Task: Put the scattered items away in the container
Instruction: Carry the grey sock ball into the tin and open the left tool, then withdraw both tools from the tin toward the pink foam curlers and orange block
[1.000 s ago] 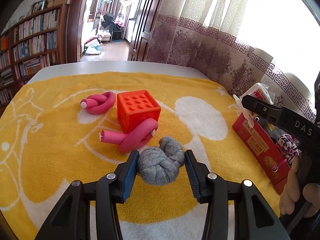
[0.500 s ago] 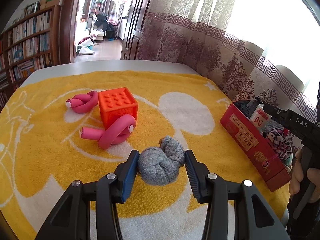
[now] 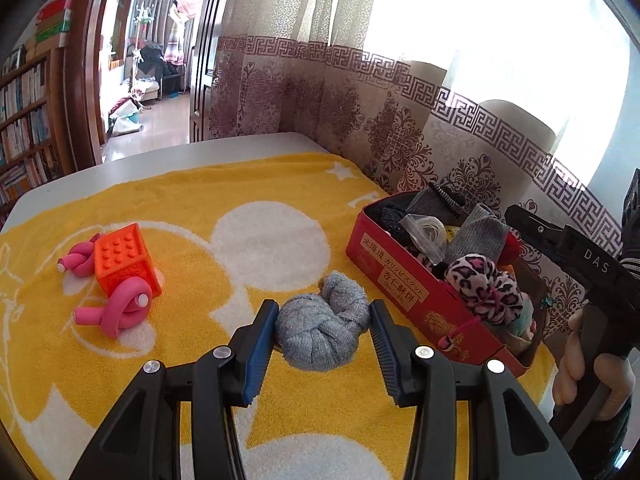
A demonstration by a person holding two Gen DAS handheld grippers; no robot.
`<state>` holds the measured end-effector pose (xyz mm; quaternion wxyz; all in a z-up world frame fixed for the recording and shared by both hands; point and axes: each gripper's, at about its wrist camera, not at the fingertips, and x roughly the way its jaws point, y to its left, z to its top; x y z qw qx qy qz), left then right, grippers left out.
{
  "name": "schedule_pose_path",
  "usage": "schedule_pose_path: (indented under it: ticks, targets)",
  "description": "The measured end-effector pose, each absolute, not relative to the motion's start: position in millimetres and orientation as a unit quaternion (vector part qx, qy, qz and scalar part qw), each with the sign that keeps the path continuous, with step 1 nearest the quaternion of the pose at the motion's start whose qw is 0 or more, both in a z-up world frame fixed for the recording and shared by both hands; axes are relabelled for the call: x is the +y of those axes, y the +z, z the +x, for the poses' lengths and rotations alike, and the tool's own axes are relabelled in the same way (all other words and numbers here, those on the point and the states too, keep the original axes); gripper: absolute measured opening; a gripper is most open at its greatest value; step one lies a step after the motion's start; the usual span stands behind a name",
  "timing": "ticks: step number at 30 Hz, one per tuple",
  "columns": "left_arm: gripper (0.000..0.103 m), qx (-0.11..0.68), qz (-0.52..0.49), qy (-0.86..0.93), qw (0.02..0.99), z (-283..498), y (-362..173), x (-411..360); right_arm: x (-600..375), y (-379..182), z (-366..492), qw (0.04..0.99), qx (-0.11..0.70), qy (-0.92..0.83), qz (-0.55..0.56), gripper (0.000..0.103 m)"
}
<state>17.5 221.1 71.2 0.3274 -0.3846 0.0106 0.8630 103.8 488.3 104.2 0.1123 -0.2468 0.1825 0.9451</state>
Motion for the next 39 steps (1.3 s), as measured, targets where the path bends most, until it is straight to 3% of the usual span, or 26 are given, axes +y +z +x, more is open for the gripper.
schedule_pose_path:
  ticks: [14, 22, 29, 31, 39]
  targets:
    - [0.048, 0.061, -0.354, 0.826, 0.434, 51.4, 107.7, 341.5, 530.9, 135.1, 145.7, 0.129, 0.229, 0.948, -0.181, 0.067]
    - [0.049, 0.077, -0.374, 0.800, 0.462, 53.1, 92.8, 392.7, 543.2, 135.3, 150.5, 0.138, 0.242, 0.945, -0.173, 0.067]
    - [0.065, 0.047, -0.399, 0.789, 0.466, 44.6, 80.5, 383.1, 542.9, 129.3, 145.6, 0.136, 0.243, 0.943, -0.184, 0.067]
    - [0.081, 0.044, -0.391, 0.794, 0.464, 45.8, 84.5, 378.2, 539.4, 127.2, 142.7, 0.133, 0.241, 0.943, -0.189, 0.067]
    - [0.081, 0.029, -0.383, 0.808, 0.446, 41.1, 91.2, 348.5, 525.4, 124.5, 137.7, 0.122, 0.227, 0.946, -0.198, 0.067]
